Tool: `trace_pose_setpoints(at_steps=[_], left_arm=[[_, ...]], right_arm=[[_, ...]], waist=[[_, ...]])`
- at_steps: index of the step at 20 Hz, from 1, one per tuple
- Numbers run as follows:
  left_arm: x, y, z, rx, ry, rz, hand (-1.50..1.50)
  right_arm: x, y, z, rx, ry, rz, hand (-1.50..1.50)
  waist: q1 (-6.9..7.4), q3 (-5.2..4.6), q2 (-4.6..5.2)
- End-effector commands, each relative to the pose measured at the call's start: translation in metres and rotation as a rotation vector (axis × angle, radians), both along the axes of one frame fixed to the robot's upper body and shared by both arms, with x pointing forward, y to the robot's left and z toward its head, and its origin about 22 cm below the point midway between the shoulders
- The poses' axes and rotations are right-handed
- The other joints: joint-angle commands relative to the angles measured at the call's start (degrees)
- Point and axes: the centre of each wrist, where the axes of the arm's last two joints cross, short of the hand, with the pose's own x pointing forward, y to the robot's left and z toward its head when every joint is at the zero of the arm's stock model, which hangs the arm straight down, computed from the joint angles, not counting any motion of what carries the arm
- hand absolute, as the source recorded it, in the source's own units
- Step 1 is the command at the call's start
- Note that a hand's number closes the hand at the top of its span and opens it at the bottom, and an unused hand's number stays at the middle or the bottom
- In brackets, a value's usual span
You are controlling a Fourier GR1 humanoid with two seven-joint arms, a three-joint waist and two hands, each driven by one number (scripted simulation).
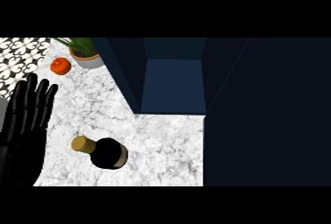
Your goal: Pick up the wine, place it into the cabinet and close the cabinet
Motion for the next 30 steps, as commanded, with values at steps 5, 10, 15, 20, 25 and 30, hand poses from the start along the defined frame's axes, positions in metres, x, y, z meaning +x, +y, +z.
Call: trace_pose_setpoints(at_steps=[5, 10, 15, 20, 25, 30], left_arm=[[-0.037, -0.048, 0.011, 0.036, -0.092, 0.179, -1.50], [-0.038, -0.079, 0.003, -0.239, 0.061, 0.084, -1.50], [-0.058, -0.131, 0.012, -0.263, 0.051, 0.078, -1.50], [-0.064, -0.158, 0.030, -0.252, 0.022, 0.064, -1.50], [-0.058, -0.178, 0.040, -0.251, 0.029, 0.071, -1.50], [-0.047, -0.181, 0.057, -0.260, 0.038, 0.077, -1.50]], right_arm=[[-0.031, 0.000, -0.004, 0.007, 0.030, -0.037, -1.50], [-0.052, 0.009, 0.012, 0.026, 0.132, 0.242, -1.50], [-0.063, 0.003, 0.031, 0.031, 0.139, 0.246, -1.50], [-0.063, 0.016, 0.048, 0.042, 0.145, 0.253, -1.50], [-0.070, 0.011, 0.057, 0.063, 0.141, 0.241, -1.50], [-0.075, 0.019, 0.064, 0.053, 0.132, 0.265, -1.50]], waist=[[-1.09, 0.52, -0.18], [-1.70, 0.45, -0.18], [-1.37, 0.50, -0.05], [-1.01, 0.48, 0.01], [-1.14, 0.50, -0.02], [-1.29, 0.50, -0.06]])
